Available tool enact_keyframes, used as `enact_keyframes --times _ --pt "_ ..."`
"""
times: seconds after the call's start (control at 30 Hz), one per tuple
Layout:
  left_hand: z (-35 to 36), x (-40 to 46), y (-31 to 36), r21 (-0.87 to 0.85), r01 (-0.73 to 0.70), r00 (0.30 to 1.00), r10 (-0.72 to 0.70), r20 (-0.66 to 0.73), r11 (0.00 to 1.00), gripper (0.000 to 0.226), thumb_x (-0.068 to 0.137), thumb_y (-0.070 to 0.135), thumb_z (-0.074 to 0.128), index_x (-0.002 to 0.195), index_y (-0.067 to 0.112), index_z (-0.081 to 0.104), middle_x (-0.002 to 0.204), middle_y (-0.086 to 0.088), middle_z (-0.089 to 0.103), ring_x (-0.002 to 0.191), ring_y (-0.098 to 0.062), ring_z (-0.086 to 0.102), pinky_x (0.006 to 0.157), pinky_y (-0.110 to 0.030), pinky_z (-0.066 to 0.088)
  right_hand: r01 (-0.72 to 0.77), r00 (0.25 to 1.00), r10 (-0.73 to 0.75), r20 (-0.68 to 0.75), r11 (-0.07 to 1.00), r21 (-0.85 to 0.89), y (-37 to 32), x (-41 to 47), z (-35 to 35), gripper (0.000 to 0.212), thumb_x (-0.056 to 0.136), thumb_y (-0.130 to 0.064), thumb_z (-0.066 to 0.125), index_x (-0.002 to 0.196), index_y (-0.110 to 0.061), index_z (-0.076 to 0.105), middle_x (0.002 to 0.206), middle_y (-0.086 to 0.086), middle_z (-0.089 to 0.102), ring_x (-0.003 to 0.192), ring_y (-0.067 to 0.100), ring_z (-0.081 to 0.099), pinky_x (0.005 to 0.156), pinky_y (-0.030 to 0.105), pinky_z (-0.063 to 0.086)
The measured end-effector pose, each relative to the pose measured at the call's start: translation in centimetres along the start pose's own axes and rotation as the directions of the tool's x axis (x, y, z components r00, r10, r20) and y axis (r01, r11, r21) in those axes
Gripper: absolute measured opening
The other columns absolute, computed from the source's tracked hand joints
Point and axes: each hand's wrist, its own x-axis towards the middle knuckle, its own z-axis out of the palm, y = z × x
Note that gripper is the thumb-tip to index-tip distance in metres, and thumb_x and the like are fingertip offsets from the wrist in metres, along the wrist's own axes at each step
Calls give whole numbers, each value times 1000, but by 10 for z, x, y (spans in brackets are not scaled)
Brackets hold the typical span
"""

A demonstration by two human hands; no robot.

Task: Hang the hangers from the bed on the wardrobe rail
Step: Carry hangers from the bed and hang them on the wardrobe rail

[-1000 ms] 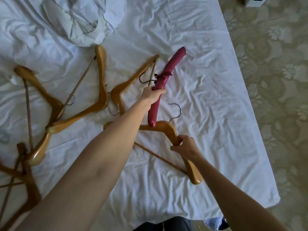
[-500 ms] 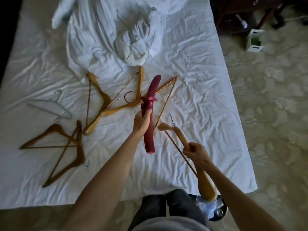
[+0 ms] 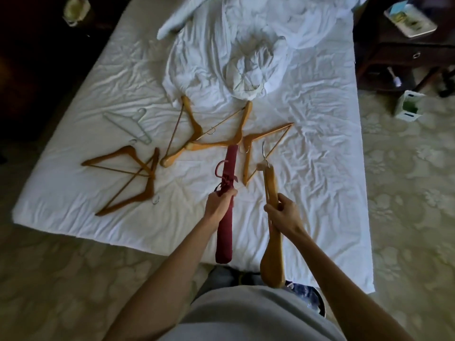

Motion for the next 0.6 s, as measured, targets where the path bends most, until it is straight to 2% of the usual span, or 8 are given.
enact_keyframes --times 0.07,0.17,0.27,0.33,0.4,0.47,0.6 --pt "-9 -13 -10 -88 -3 999 0 -34 996 29 82 36 70 73 8 70 64 -3 67 58 -17 59 62 -29 45 52 997 -51 49 999 -5 -13 -5 13 17 83 -16 70 84 -3 58 62 4 55 52 13 52 54 33 43" --pt "-33 -30 -26 -206 -5 998 -8 -63 979 28 87 36 70 91 8 74 73 -6 74 65 -14 62 61 -27 45 127 985 -122 120 991 -38 -32 -12 36 19 85 -20 71 86 -5 60 70 13 62 56 16 53 55 34 44" --pt "-64 -47 -49 -315 -24 991 -18 -130 949 30 90 38 70 101 10 74 76 -3 76 74 -12 65 71 -28 48 240 950 -217 226 968 -76 -56 -24 71 18 86 -23 72 89 -6 64 80 18 68 58 16 55 54 31 45" --pt "-91 -56 -70 -372 -48 978 -32 -205 927 32 89 38 73 103 9 75 73 0 76 74 -9 67 76 -26 50 302 913 -257 316 948 -100 -74 -33 102 17 87 -21 71 91 -6 65 77 17 66 59 15 55 53 25 43" --pt "-123 -66 -96 -434 -63 960 -64 -273 899 29 86 35 77 101 10 75 70 2 76 64 -3 68 67 -22 49 364 861 -284 422 924 -119 -91 -46 140 17 87 -20 71 90 -5 64 73 15 64 57 15 53 49 18 40" --pt "-153 -76 -125 -495 -60 941 -117 -318 867 23 84 32 80 95 12 75 68 3 76 58 -2 68 66 -23 48 431 800 -309 515 892 -135 -106 -59 178 18 87 -19 71 88 -3 64 71 16 64 57 17 54 48 18 40" --pt "-215 -102 -192 -627 -99 891 -212 -402 773 21 81 30 83 90 15 73 70 2 76 69 -16 72 72 -33 57 550 654 -305 693 820 -158 -127 -96 267 16 87 -19 70 88 -4 66 73 15 66 61 20 58 59 34 48"
